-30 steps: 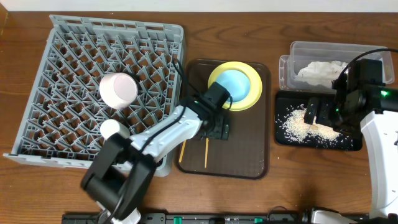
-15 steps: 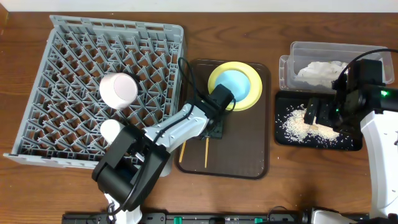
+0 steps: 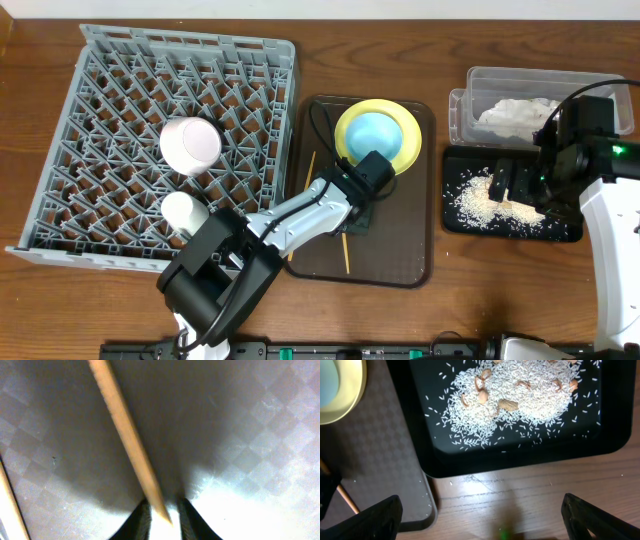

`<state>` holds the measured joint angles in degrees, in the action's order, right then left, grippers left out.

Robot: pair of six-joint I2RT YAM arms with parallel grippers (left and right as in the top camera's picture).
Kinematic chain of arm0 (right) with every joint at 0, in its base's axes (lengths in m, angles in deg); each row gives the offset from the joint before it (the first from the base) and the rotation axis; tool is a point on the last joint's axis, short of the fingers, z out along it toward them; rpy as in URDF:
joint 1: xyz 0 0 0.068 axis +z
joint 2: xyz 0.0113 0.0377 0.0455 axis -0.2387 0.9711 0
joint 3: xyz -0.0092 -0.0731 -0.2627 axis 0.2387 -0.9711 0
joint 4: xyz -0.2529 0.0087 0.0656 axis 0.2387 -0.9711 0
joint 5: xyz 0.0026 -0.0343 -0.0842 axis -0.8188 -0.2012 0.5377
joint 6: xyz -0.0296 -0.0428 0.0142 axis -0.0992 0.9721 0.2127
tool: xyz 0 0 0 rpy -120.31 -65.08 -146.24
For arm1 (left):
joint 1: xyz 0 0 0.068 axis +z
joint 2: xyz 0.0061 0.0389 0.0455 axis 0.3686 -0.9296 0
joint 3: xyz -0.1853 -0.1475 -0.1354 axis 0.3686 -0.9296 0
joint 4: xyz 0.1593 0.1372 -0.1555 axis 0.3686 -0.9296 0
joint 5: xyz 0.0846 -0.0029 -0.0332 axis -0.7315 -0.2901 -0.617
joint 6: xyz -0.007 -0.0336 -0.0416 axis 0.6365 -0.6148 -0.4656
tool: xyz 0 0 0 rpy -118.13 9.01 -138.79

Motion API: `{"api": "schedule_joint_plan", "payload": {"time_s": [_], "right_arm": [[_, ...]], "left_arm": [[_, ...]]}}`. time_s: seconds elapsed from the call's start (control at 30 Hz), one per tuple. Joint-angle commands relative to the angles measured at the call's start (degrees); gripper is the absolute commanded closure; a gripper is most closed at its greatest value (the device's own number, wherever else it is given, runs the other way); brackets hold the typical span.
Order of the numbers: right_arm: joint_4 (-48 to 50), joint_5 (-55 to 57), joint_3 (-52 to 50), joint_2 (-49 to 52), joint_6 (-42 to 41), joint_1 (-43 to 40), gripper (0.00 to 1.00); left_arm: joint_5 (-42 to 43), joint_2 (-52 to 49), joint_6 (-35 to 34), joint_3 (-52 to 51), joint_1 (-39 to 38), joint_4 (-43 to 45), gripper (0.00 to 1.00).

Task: Sort waste into correct bins and load items into the dishwasher
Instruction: 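Grasp a chopstick with the left gripper and move it toward the rack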

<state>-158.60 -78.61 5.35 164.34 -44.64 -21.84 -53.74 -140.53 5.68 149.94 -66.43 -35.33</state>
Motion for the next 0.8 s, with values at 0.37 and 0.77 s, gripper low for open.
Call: {"api": "schedule_joint_plan", "payload": {"time_s": [0.37,0.77], "right_arm": [[-0.59,-0.28,0.39,-0.59,-0.33,-0.57,0.01],[-0.59,-0.28,0.39,-0.59,-0.33,-0.57,0.01]], "left_arm": [[-7.02,16.63,2.56,-1.51,5.51,-7.45,0.94],[-6.25,33.9,21.27,-0.61,20.06,-12.28,0.94]]}}
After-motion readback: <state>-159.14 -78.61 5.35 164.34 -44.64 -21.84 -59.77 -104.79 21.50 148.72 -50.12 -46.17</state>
